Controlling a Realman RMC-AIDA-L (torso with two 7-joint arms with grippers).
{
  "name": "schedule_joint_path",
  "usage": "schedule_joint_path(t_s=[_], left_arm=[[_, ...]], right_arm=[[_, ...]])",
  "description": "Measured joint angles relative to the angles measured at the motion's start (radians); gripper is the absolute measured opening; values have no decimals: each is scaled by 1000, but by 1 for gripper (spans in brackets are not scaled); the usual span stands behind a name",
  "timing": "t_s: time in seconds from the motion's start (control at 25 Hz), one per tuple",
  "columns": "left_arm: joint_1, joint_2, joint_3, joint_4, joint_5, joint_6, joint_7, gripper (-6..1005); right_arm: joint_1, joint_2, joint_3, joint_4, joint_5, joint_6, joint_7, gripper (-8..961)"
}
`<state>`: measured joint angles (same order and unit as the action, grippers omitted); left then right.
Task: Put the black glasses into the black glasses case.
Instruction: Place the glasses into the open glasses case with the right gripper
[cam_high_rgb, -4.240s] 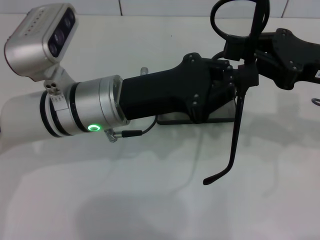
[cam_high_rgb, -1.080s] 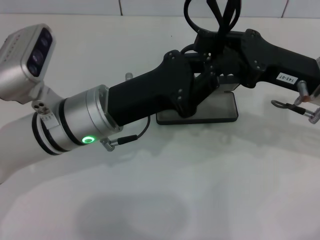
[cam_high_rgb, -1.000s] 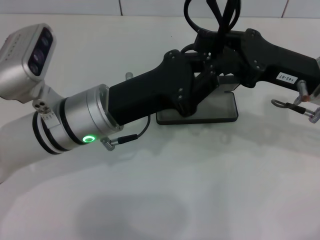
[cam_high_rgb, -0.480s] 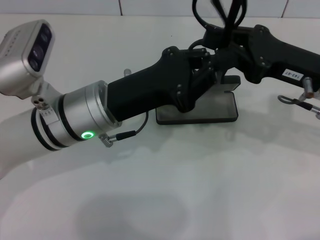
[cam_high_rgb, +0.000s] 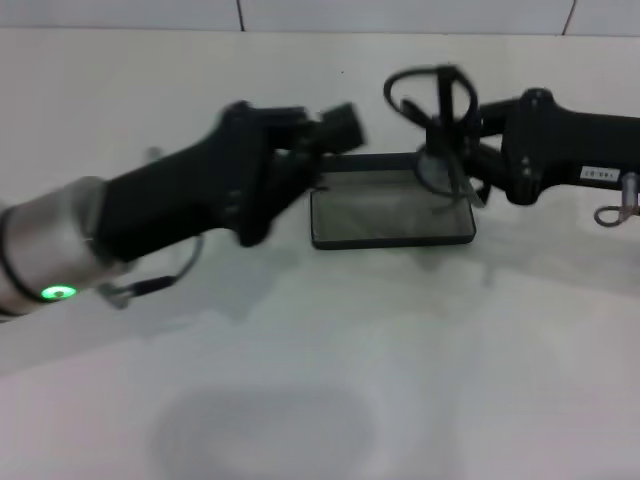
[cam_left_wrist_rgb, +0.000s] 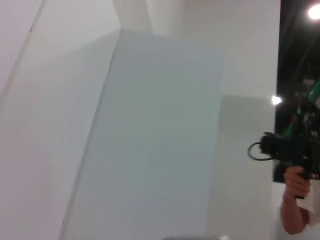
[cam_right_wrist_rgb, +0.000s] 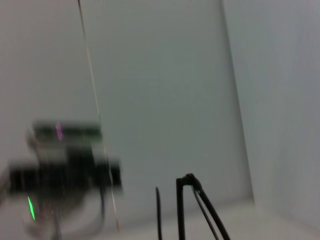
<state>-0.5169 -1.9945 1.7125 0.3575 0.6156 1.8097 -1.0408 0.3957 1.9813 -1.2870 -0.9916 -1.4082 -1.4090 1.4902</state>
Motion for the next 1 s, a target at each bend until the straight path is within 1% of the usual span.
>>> schedule_joint_path(t_s=[0.08, 0.12, 0.16, 0.2, 0.24, 0.28, 0.36, 0.4, 0.44, 0.56, 0.64, 0.72, 0.8, 1.0], left_arm=[[32, 16, -44, 0, 3, 30, -3, 34], [48, 21, -66, 0, 4, 41, -4, 34], [61, 24, -82, 0, 4, 50, -5, 34], [73, 27, -94, 1, 4, 55, -6, 34], [84, 29, -108, 1, 5, 59, -6, 34], [94, 31, -115, 1, 6, 62, -4, 34], [100, 30, -116, 0, 6, 62, 0, 34], [103, 29, -116, -3, 6, 61, 3, 34], [103, 28, -116, -7, 6, 61, 6, 34], [96, 22, -117, -24, 7, 57, 16, 34], [96, 21, -117, -26, 7, 56, 17, 34], [96, 20, -117, -26, 7, 54, 17, 34], [96, 20, -117, -26, 7, 53, 17, 34], [96, 18, -118, -26, 7, 41, 18, 34]], right_arm=[[-17, 3, 0, -110, -102, 25, 87, 105], [-26, 12, 0, -215, -213, 36, 179, 105], [-28, 15, 0, -263, -270, 38, 221, 106], [-16, 30, -12, -421, -457, 36, 372, 106], [-16, 30, -12, -421, -457, 36, 372, 106], [-9, 33, -21, -463, -518, 33, 421, 106], [38, 34, -75, -539, -669, 29, 542, 106], [90, 36, -135, -548, -781, 38, 619, 107], [90, 36, -135, -548, -781, 38, 619, 107], [166, 41, -238, -503, -906, 92, 688, 107], [199, 43, -304, -464, -950, 143, 707, 108], [220, 43, -360, -433, -977, 191, 722, 108], [233, 45, -392, -416, -993, 213, 731, 109], [242, 47, -434, -396, -1007, 236, 741, 110]])
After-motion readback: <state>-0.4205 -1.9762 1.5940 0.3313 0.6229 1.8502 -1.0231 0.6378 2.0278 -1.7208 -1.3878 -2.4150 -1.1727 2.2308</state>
